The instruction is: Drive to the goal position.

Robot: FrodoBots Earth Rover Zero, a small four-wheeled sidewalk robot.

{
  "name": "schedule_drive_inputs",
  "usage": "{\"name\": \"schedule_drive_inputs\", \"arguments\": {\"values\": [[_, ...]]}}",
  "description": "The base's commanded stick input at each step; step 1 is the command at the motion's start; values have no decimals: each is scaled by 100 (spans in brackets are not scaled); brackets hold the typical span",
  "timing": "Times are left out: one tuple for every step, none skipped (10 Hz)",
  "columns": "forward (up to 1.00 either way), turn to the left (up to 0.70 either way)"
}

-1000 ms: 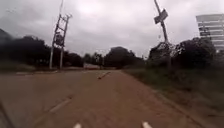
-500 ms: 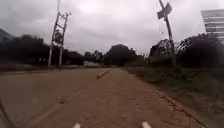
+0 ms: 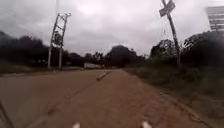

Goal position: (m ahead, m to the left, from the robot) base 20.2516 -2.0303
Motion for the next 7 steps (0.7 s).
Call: {"name": "schedule_drive_inputs", "arguments": {"values": [[70,1],[70,4],[70,6],[70,9],[70,12],[70,7],[70,1]]}}
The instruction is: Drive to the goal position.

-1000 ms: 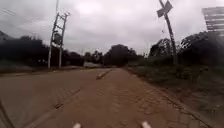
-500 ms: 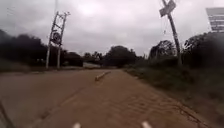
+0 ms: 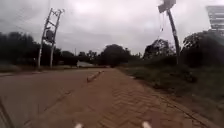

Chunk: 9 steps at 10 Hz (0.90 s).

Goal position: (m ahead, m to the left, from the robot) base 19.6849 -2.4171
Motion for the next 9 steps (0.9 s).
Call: {"name": "schedule_drive_inputs", "arguments": {"values": [[70,0],[70,0],[70,0],[70,0],[70,0],[70,0],[70,0],[70,0],[70,0]]}}
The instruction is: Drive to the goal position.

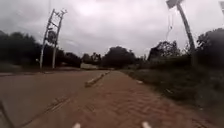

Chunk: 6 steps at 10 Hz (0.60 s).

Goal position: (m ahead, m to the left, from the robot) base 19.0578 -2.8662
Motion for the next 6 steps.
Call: {"name": "schedule_drive_inputs", "arguments": {"values": [[70,0],[70,0],[70,0],[70,0],[70,-1],[70,-12]]}}
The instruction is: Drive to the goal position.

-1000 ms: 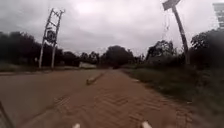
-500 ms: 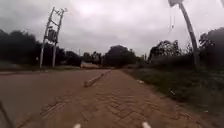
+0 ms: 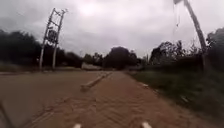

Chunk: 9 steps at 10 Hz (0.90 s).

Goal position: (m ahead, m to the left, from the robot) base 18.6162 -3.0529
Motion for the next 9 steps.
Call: {"name": "schedule_drive_inputs", "arguments": {"values": [[70,-23],[70,-35],[70,-35],[70,-35],[70,-35],[70,-35],[70,-34],[70,-17],[70,0]]}}
